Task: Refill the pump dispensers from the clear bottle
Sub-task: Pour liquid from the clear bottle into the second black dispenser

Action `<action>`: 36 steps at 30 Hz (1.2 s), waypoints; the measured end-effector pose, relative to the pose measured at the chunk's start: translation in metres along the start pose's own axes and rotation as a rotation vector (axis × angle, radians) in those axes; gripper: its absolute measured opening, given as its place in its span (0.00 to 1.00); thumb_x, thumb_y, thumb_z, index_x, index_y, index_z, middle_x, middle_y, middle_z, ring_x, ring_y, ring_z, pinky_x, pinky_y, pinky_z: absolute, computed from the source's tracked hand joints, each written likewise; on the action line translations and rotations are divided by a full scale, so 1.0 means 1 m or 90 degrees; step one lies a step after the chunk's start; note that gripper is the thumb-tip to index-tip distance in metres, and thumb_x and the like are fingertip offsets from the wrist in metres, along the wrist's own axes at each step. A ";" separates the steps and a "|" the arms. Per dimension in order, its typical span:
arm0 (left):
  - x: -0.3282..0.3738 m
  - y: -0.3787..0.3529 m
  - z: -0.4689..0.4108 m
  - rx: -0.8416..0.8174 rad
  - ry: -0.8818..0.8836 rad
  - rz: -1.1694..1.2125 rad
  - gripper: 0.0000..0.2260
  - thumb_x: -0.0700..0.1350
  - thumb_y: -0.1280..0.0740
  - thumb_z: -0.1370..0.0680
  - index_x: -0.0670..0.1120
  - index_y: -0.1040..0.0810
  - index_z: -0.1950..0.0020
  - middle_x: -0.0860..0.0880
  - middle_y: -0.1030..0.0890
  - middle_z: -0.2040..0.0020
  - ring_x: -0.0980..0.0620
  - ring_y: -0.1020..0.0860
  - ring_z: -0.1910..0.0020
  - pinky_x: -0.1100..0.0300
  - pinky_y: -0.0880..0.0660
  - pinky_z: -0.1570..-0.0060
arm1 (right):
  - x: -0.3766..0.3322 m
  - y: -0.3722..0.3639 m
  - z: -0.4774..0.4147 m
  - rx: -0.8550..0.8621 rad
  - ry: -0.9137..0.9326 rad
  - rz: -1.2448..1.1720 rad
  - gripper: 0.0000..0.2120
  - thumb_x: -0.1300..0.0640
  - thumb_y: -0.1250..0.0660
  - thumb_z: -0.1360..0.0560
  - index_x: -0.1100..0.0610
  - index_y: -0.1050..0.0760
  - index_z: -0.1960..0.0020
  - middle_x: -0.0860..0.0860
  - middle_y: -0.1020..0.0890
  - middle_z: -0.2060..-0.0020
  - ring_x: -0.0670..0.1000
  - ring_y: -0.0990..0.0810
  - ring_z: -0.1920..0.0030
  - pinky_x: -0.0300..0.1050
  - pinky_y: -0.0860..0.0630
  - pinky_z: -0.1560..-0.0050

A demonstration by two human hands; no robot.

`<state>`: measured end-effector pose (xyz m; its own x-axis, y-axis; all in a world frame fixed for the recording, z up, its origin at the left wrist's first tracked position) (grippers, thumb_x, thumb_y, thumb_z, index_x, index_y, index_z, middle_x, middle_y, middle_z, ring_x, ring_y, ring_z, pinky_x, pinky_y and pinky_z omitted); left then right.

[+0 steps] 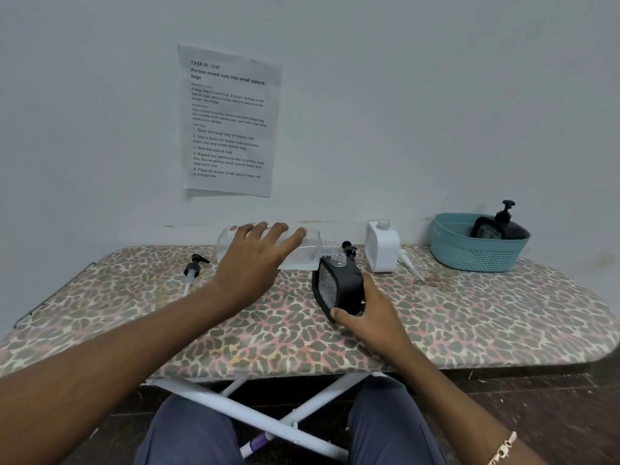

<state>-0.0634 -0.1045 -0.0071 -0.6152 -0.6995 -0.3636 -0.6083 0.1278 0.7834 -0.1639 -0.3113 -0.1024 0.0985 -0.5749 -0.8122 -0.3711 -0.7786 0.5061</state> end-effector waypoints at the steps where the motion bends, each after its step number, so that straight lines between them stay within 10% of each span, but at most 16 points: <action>1: 0.000 0.000 0.000 0.000 0.000 0.000 0.41 0.38 0.18 0.33 0.50 0.31 0.23 0.41 0.21 0.32 0.35 0.20 0.38 0.39 0.23 0.39 | 0.000 0.000 0.000 0.001 0.000 0.000 0.34 0.51 0.23 0.26 0.44 0.34 0.25 0.41 0.21 0.40 0.34 0.23 0.46 0.25 0.28 0.55; 36: 0.000 -0.001 -0.001 -0.007 -0.003 0.001 0.41 0.36 0.19 0.33 0.50 0.32 0.23 0.42 0.21 0.32 0.35 0.20 0.38 0.39 0.23 0.40 | -0.001 0.000 0.001 0.001 0.003 -0.007 0.32 0.51 0.24 0.26 0.41 0.35 0.27 0.39 0.21 0.41 0.32 0.23 0.45 0.28 0.27 0.54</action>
<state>-0.0619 -0.1055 -0.0074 -0.6186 -0.6955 -0.3654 -0.6017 0.1203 0.7896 -0.1652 -0.3108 -0.1019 0.1066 -0.5674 -0.8165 -0.3715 -0.7844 0.4966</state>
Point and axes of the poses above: each hand's wrist, its own z-axis away from the middle knuckle, its own y-axis out of the back of the hand, x = y × z, the point moved 4 cm from there along -z, towards the middle knuckle
